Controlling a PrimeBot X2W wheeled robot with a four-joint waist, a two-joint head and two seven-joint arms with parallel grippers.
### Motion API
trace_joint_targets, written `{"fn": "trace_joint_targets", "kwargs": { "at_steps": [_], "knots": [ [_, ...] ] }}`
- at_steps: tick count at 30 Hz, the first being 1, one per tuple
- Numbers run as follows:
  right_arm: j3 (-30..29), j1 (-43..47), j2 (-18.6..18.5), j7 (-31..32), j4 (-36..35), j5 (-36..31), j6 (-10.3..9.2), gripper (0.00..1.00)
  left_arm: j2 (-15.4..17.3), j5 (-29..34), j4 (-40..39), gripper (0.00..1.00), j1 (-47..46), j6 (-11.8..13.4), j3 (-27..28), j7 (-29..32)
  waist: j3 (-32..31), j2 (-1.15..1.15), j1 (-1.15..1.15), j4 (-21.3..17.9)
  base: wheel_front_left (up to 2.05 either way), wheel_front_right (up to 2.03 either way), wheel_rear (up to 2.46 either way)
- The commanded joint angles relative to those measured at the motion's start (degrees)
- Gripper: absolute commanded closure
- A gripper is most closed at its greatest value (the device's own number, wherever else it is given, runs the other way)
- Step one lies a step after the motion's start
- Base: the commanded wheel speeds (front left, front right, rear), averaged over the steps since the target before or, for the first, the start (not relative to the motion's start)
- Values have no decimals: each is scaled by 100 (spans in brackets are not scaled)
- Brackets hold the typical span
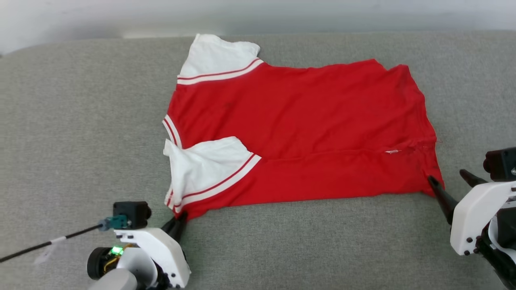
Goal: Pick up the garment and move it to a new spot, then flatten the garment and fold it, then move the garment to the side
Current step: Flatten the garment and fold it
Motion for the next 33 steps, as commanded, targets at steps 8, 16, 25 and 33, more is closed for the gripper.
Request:
{"fn": "trace_joint_targets", "kwargs": {
  "at_steps": [8,16,25,33],
  "knots": [
    [-194,-265,16,172,891,-572,-3,0,315,303,-785,100,141,8,-26,-240,-314,0,0,282,0,0,0],
    [-382,-633,253,152,1800,-743,-4,0,566,501,-1487,100,133,192,-16,-220,-104,0,0,446,0,0,0],
    [-272,-816,416,296,2773,-760,-2,53,701,650,-1558,100,16,124,-64,-245,104,0,0,554,0,0,0],
    [-329,-764,299,62,2810,-666,-6,100,822,676,-1275,100,162,35,-167,-184,-76,0,0,452,0,0,0]
  ]
}}
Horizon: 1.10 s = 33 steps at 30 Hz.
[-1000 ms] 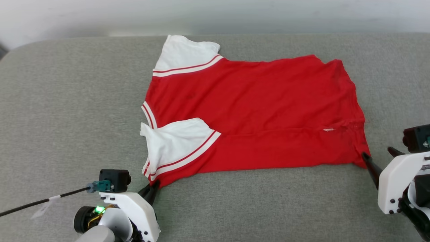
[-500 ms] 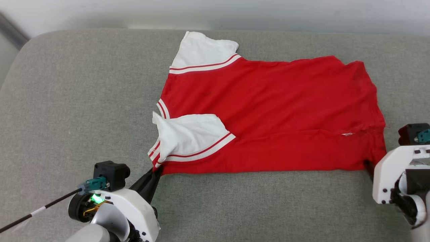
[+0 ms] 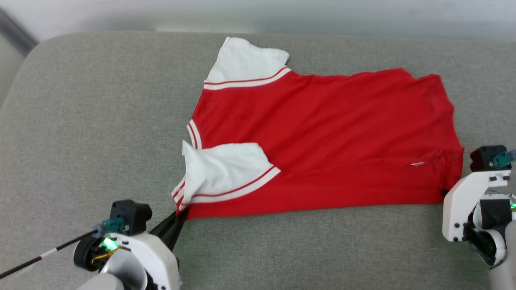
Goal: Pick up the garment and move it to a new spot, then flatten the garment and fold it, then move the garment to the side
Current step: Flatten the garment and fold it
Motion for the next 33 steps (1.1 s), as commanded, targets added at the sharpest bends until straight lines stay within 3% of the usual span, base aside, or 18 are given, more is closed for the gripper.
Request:
{"fn": "trace_joint_targets", "kwargs": {
  "at_steps": [1,12,19,26,27,28,29,30,33],
  "knots": [
    [-17,262,-66,16,81,47,-10,100,130,100,81,100,96,1,-63,51,-142,0,0,-77,0,0,0],
    [-357,1188,-284,311,-1165,433,-11,100,605,-23,-15,100,874,-12,-289,121,-621,0,0,-323,0,0,0],
    [-671,2147,-56,715,-1794,375,-11,100,509,-222,-58,100,1219,-55,-432,153,-699,0,0,-375,0,0,0],
    [-592,2480,84,808,-1731,401,-10,100,332,-304,201,100,1337,-182,-568,152,-775,0,0,-432,0,0,0],
    [-616,2501,115,814,-1663,402,-10,69,296,-332,270,100,1354,-183,-574,144,-789,0,0,-440,0,0,0],
    [-635,2518,144,821,-1603,360,-10,33,270,-331,346,96,1355,-139,-559,110,-802,0,0,-445,0,0,0],
    [-631,2522,162,806,-1550,313,-10,0,268,-274,408,13,1332,-124,-573,76,-811,0,0,-448,0,0,0],
    [-577,2517,179,792,-1514,320,-9,0,239,-267,465,0,1324,-111,-577,52,-821,0,0,-446,0,0,0],
    [-565,2363,270,626,-1580,430,-7,0,142,-271,523,0,1311,-145,-508,-144,-874,0,0,-443,0,0,0]
  ]
}}
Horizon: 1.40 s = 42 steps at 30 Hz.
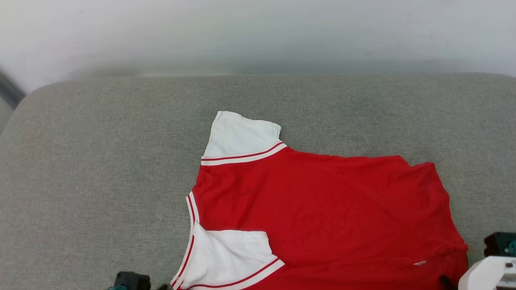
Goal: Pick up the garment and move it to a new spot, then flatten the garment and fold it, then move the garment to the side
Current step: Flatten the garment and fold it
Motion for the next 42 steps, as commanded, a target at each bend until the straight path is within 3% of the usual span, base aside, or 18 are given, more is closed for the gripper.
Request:
{"fn": "trace_joint_targets", "kwargs": {
  "at_steps": [1,4,10,13,17,22,27,29,35,38,39,42],
  "knots": [
    [-44,-115,11,-87,-57,18,-4,0,-42,-29,-4,0,34,-22,75,-109,-30,0,0,4,0,0,0],
    [-67,-223,-31,-342,-208,28,-4,0,-32,107,-83,0,-42,-116,212,-584,-103,0,0,22,0,0,0],
    [-72,-495,1,-1067,-624,129,-3,0,-79,427,-300,0,-138,-52,691,-1343,-211,0,0,47,0,0,0],
    [48,-631,-2,-1572,-808,221,-3,0,-215,623,-511,0,-146,-10,1078,-1432,-231,0,0,57,0,0,0],
    [178,-733,60,-2378,-933,399,-3,0,-653,1156,-915,0,-3,-24,1857,-1448,-230,0,0,46,0,0,0],
    [270,-833,154,-3305,-979,511,-3,0,-1199,1680,-1218,0,210,-409,2599,-1446,-173,0,0,-19,0,0,0],
    [275,-926,298,-3952,-939,501,-3,0,-1487,1957,-1255,0,167,-847,3053,-1440,-3,0,0,-137,0,0,0],
    [346,-1067,342,-4238,-968,458,-3,0,-1389,2119,-1142,0,-233,-1123,3147,-1442,273,0,0,-321,0,0,0],
    [331,-1238,378,-4363,-1074,359,-3,0,-989,1982,-925,0,-1372,-1515,3163,-763,758,0,0,-574,0,0,0],
    [413,-1366,387,-4421,-1096,352,-3,0,-669,1805,-760,0,-2057,-1673,3163,-109,1009,0,0,-759,0,0,0],
    [432,-1487,413,-4491,-1025,393,-3,0,-433,1456,-568,0,-2767,-1782,3123,597,1253,0,0,-945,0,0,0],
    [498,-1625,479,-4600,-969,423,-3,0,-98,1229,-200,0,-3414,-1846,2980,1372,1495,0,0,-1118,0,0,0]
  ]
}}
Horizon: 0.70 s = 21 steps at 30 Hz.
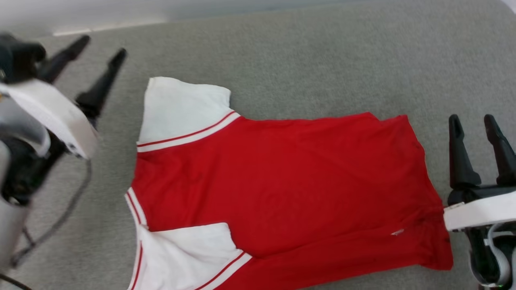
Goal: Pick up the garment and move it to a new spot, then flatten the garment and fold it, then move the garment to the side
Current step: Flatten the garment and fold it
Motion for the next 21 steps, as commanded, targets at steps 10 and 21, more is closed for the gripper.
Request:
{"fn": "trace_joint_targets", "kwargs": {
  "at_steps": [10,21],
  "knots": [
    [270,-310,129,-410,245,178,-2,0,564,-1060,811,0,-1464,-68,-766,2418,881,0,-1,-670,0,0,0],
    [511,-549,184,-536,463,202,-2,0,782,-1185,1659,0,-2164,-70,-1309,3719,1271,0,-1,-898,0,0,0]
  ]
}}
